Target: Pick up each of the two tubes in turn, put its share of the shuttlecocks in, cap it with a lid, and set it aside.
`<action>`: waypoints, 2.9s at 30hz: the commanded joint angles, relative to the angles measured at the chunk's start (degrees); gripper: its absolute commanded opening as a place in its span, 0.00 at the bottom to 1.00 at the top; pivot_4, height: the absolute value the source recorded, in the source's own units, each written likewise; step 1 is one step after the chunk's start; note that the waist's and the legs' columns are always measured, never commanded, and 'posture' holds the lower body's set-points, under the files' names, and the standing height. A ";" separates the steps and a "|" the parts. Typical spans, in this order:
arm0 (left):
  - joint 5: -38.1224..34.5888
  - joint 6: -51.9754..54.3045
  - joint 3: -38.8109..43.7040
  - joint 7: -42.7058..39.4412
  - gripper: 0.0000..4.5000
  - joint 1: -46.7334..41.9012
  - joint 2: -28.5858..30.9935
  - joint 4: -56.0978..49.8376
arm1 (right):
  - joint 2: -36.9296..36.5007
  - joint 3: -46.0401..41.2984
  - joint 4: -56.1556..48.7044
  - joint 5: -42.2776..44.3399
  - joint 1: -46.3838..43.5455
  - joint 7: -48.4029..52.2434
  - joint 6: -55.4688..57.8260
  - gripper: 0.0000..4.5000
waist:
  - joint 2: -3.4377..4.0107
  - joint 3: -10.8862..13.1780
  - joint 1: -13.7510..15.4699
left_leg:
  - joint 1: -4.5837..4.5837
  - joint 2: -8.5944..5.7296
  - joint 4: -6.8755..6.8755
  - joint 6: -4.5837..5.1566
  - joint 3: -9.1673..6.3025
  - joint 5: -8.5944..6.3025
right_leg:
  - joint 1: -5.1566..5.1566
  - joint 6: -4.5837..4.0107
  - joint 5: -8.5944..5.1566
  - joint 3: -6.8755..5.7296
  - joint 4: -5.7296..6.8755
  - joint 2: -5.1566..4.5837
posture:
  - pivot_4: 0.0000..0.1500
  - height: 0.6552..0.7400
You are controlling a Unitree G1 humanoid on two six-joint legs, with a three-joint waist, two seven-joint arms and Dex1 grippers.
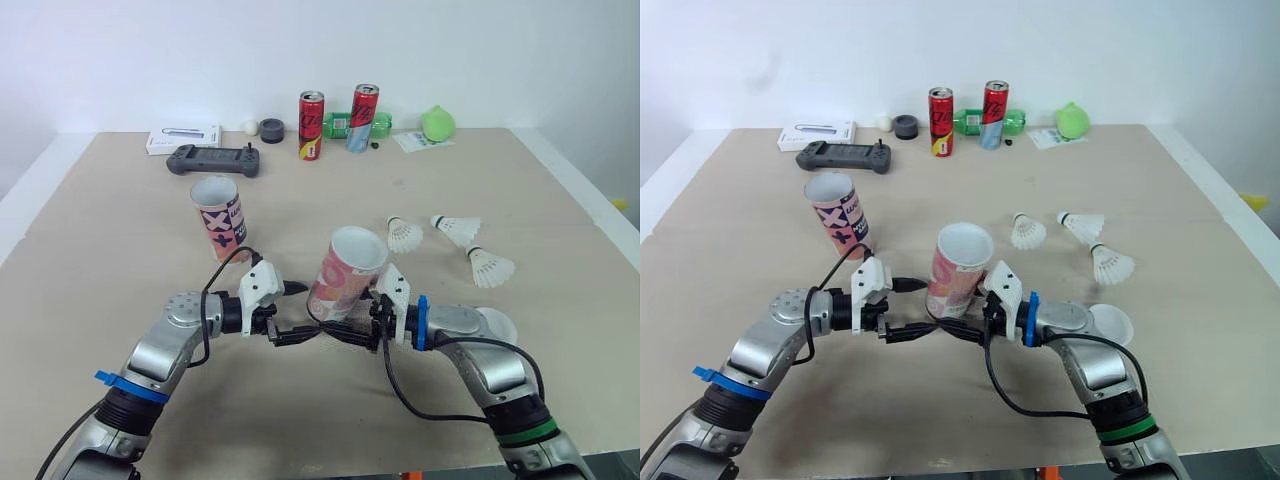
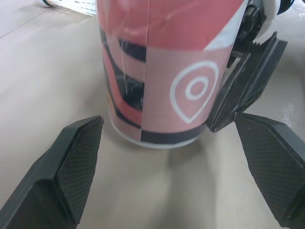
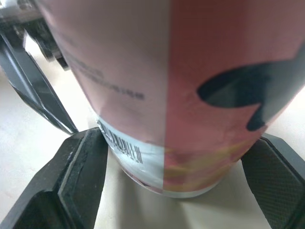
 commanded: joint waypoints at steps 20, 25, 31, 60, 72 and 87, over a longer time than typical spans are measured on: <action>-1.10 2.92 -1.27 -0.13 1.00 0.95 -0.22 -3.75 | 1.22 0.63 1.07 -2.24 -2.63 -2.26 -1.18 0.99 | 0.00 0.00 0.00 | 0.03 0.00 0.10 0.00 0.00 0.02 | 0.05 0.03 0.05 0.02 0.04 0.00 | 1.00 1.00; -0.94 1.85 0.67 0.24 1.00 0.37 0.42 -2.34 | 0.89 0.47 0.55 -1.77 -2.15 -1.71 -1.03 0.88 | 0.00 0.00 0.00 | 0.03 0.00 0.10 0.00 0.00 0.02 | 0.05 0.03 0.06 0.02 0.03 0.00 | 1.00 1.00; -3.02 1.37 4.52 0.99 1.00 -1.19 0.45 -1.98 | 0.54 -0.33 -1.02 -0.74 -1.88 -1.51 -0.18 0.84 | 0.00 0.00 -0.01 | 0.02 0.01 0.10 0.00 0.00 0.02 | 0.04 0.03 0.06 0.02 0.04 0.01 | 1.00 1.00; -1.76 -1.08 -7.41 7.17 1.00 -11.05 -20.06 0.86 | -12.59 -56.08 13.93 7.08 6.97 -34.72 10.17 0.84 | 0.24 -0.07 -0.12 | 0.05 -0.15 0.34 0.17 0.33 0.08 | 0.11 0.13 0.14 0.61 0.01 0.01 | 1.00 1.00; 0.00 -2.80 -7.65 10.77 1.00 -10.82 -22.66 1.09 | -12.85 -51.90 21.05 5.74 8.14 -36.12 13.52 0.84 | 0.61 -0.07 -0.07 | 0.16 -0.25 0.34 0.21 0.50 0.11 | 0.15 0.22 0.17 0.92 -0.01 0.01 | 1.00 1.00; -0.27 -3.16 -7.76 10.38 1.00 -10.86 -22.47 1.35 | -10.68 -53.41 9.56 9.51 16.06 -36.59 22.58 0.99 | 0.54 -0.05 -0.04 | 0.17 -0.25 0.34 0.21 0.43 0.11 | 0.22 0.18 0.13 0.86 -0.04 0.02 | 1.00 1.00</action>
